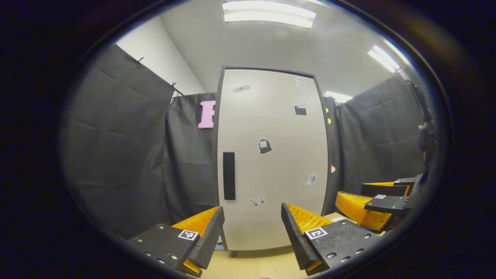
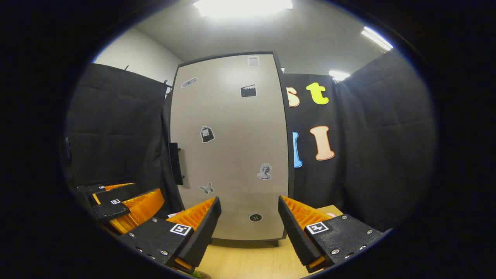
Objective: Open the cabinet door with the right hand, grasp the bottle in the cabinet with the left hand and place it on the coaster, then close the cabinet door with the right hand.
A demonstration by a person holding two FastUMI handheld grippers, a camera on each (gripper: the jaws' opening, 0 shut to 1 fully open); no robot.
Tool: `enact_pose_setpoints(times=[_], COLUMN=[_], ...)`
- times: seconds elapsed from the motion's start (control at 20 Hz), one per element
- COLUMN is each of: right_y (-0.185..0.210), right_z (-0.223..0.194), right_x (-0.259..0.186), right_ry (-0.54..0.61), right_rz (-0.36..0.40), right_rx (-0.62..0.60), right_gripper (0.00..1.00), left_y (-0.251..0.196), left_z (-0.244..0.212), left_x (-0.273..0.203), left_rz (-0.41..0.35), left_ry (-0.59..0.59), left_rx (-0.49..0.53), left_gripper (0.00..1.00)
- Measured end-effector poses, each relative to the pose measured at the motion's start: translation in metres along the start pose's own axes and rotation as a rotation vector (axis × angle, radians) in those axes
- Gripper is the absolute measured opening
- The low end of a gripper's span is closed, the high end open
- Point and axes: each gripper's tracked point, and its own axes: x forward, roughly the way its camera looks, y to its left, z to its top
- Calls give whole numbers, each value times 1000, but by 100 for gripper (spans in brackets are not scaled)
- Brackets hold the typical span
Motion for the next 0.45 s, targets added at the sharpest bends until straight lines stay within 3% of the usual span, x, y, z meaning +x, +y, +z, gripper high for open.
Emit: enact_pose_setpoints(times=[0.35,0.4,0.45], right_y=[0,-1,-2], right_z=[1,2,4], right_x=[0,0,0], right_ry=[10,8,3], right_rz=[-11,-9,-9], right_rx=[0,1,-1], right_gripper=[92,92,92], left_y=[0,1,0], left_z=[-1,0,0], left_x=[1,1,1], left_rz=[-1,3,5], left_ry=[4,1,-3], left_rx=[4,9,10], left_gripper=[84,91,91])
